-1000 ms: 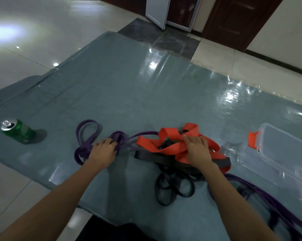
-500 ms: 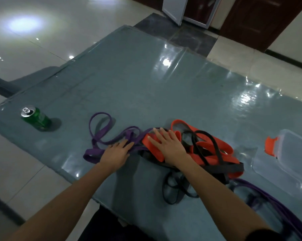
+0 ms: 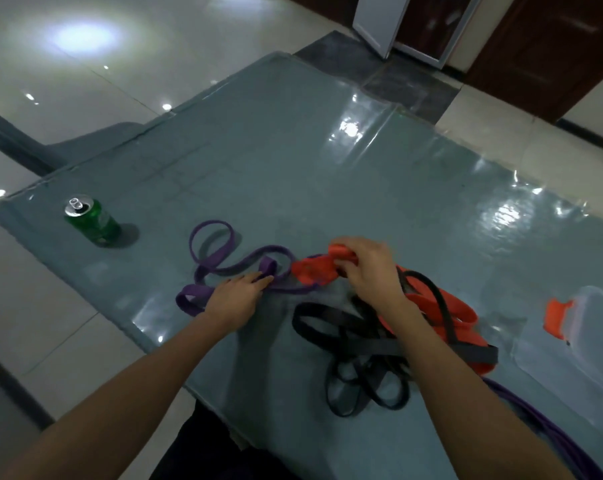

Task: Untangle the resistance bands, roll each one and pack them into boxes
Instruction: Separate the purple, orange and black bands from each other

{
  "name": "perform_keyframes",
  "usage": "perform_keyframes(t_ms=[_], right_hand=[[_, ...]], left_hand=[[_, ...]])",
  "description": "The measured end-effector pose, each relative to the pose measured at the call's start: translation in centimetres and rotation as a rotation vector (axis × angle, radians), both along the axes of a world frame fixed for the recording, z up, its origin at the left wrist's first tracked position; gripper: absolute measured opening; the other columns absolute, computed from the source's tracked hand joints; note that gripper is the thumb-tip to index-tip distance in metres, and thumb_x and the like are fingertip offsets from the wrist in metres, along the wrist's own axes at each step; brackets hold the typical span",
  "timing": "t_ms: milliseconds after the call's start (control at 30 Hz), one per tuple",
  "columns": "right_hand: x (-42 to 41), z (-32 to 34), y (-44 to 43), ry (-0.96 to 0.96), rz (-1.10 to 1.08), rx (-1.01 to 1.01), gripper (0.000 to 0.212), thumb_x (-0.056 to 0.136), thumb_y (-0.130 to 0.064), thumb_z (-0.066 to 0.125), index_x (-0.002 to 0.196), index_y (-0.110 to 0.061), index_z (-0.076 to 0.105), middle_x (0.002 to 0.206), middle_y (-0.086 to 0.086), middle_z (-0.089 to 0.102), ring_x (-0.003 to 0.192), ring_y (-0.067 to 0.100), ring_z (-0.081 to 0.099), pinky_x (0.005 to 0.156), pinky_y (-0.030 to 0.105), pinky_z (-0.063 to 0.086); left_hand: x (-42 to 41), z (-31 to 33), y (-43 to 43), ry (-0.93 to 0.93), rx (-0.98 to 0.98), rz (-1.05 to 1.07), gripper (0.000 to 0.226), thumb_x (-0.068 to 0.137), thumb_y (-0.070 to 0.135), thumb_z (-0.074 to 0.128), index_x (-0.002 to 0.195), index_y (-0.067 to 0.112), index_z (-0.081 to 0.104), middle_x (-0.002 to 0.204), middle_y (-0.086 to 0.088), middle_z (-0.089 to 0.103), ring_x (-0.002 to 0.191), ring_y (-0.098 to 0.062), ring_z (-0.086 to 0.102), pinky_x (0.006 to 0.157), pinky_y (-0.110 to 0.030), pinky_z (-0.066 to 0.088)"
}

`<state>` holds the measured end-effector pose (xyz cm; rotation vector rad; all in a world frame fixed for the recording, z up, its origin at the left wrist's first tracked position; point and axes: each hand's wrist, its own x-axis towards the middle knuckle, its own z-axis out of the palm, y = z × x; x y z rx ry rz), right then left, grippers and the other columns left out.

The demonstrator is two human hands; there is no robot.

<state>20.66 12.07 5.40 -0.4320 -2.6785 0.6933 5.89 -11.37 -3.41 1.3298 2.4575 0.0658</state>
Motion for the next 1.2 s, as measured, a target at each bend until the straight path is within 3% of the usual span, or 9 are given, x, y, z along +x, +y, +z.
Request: perform_keyframes(t_ms=[167,267,433,567,700,833,1000,1100,1200], right_hand=[[1.3,6.5,3.2,0.353,-0.345,-0.218,0.026,0.082,-0.009,0.072,0.106,-0.018,0.069,0.103,-0.004,0.071,0.095,0.011,0.066,0.091,0.021,0.049],[3.7,7.5,5.2,0.391,-0.458,-0.196,0.027,0.082,-0.009,0.07,0.106,-0.021,0.069,0.102,-0.005,0.072,0.096,0.012,0.068,0.092,0.03,0.053],[6.4,3.3,5.9,0.047,-0.466,0.029,0.039,0.077,-0.012,0.071,0.11,-0.032,0.068,0.109,-0.006,0.072,0.104,0.02,0.066,0.095,0.047,0.049],[6.8,-1.0,3.2,-0.321,-0.318,0.206,0.061,0.066,-0.017,0.082,0.123,-0.026,0.064,0.129,0.0,0.063,0.122,0.026,0.056,0.097,0.045,0.036],[4.2,-3.1,0.0,-0.549,-0.097,0.361,0.068,0.066,-0.031,0.081,0.13,-0.026,0.058,0.142,0.003,0.053,0.132,0.028,0.047,0.098,0.049,0.035],[-0.3,-3.8,-3.4,-0.542,0.041,0.342,0.071,0.072,-0.042,0.075,0.137,-0.02,0.055,0.139,0.004,0.056,0.129,0.028,0.05,0.104,0.046,0.034],[-7.1,-4.4,-8.6,-0.479,0.222,0.272,0.084,0.081,-0.04,0.072,0.153,-0.016,0.034,0.157,0.008,0.036,0.144,0.028,0.034,0.115,0.045,0.025],[-10.9,-6.1,-11.0,-0.59,0.292,0.276,0.099,0.081,-0.038,0.073,0.159,-0.02,0.015,0.166,0.009,0.013,0.153,0.027,0.014,0.12,0.047,0.017],[-13.7,-8.2,-12.1,-0.653,0.277,0.342,0.109,0.068,-0.027,0.082,0.158,-0.017,0.021,0.164,0.014,0.021,0.149,0.031,0.027,0.114,0.05,0.033]], left_hand=[[-1.3,2.0,1.0,0.019,0.023,0.006,0.058,0.094,0.007,0.043,0.147,0.031,0.044,0.148,0.001,0.05,0.12,-0.028,0.059,0.087,-0.04,0.053],[-2.5,2.1,0.9,0.056,0.007,0.005,0.059,0.094,0.008,0.044,0.148,0.033,0.044,0.143,0.002,0.054,0.119,-0.027,0.059,0.085,-0.038,0.051],[-3.5,1.6,-0.1,0.168,0.136,-0.01,0.05,0.087,0.008,0.057,0.134,0.024,0.061,0.129,-0.002,0.065,0.122,-0.029,0.055,0.095,-0.045,0.043],[-4.6,0.6,-1.3,0.252,0.163,-0.024,0.038,0.077,0.009,0.076,0.114,0.018,0.074,0.126,-0.009,0.066,0.126,-0.034,0.055,0.095,-0.054,0.045],[-6.2,0.2,-2.6,0.239,0.147,0.008,0.042,0.072,0.005,0.078,0.112,0.017,0.075,0.131,-0.012,0.064,0.129,-0.037,0.054,0.097,-0.055,0.045],[-8.6,-0.1,-4.2,0.192,0.159,0.145,0.05,0.081,0.019,0.067,0.131,0.02,0.063,0.149,-0.012,0.05,0.142,-0.035,0.039,0.107,-0.057,0.035],[-11.3,-1.3,-5.9,0.058,0.021,0.366,0.095,0.084,0.063,0.06,0.158,0.026,0.014,0.168,-0.007,0.003,0.154,-0.031,-0.003,0.119,-0.054,0.009],[-12.4,-1.9,-6.2,-0.103,0.016,0.434,0.11,0.082,0.066,0.061,0.159,0.019,-0.001,0.168,-0.009,0.002,0.154,-0.03,0.007,0.12,-0.051,0.018],[-12.8,-2.3,-5.8,-0.26,0.072,0.414,0.107,0.085,0.056,0.064,0.16,0.012,0.002,0.166,-0.013,0.011,0.149,-0.032,0.025,0.117,-0.044,0.031]])
